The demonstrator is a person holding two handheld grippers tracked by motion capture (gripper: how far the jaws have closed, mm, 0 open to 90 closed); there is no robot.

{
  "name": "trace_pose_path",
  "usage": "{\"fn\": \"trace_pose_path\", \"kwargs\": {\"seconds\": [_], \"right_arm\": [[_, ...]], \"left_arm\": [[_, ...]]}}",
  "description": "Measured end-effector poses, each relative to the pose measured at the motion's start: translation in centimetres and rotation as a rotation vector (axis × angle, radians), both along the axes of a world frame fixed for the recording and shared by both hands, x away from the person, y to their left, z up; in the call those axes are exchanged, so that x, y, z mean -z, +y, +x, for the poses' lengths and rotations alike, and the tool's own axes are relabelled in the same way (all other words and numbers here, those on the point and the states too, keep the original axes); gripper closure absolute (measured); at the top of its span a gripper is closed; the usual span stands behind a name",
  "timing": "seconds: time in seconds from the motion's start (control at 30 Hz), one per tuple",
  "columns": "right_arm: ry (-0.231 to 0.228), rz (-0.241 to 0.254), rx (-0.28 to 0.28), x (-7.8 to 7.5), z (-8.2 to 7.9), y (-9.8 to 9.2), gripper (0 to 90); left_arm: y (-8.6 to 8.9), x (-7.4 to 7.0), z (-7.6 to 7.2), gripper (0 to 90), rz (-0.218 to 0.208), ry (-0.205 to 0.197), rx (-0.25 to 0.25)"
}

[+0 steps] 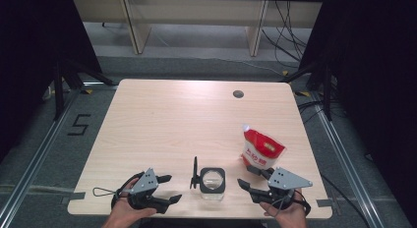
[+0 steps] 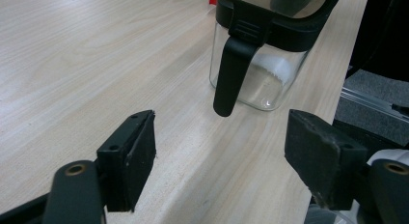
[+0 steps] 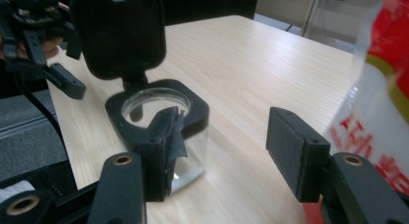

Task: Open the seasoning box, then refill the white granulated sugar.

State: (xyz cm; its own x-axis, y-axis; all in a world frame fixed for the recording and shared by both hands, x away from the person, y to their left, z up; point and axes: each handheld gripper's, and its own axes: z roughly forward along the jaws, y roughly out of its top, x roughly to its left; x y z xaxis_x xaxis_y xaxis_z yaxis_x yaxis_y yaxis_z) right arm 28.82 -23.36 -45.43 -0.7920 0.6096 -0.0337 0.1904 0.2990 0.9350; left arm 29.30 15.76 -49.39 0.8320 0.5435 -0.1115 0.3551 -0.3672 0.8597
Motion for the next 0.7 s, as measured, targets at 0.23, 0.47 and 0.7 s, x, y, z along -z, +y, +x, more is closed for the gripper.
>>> {"fn": "trace_pose_path", "kwargs": {"seconds": [0.23,0.47,0.7], "right_arm": [[0.004,0.004,0.039,0.4,-0.4,-1.4,44.5],[0.021,-0.005,0.083,0.8,-1.1,-2.9,42.2],[0.029,-0.011,0.097,1.0,-1.9,-3.8,41.7]], "left_arm": [[0.2,-0.3,-0.4,18.1,-0.004,-0.011,0.005],[0.1,-0.2,-0.5,15.4,-0.023,0.009,-0.01],[0.1,-0.1,-0.5,15.4,-0.014,0.014,0.002]]}}
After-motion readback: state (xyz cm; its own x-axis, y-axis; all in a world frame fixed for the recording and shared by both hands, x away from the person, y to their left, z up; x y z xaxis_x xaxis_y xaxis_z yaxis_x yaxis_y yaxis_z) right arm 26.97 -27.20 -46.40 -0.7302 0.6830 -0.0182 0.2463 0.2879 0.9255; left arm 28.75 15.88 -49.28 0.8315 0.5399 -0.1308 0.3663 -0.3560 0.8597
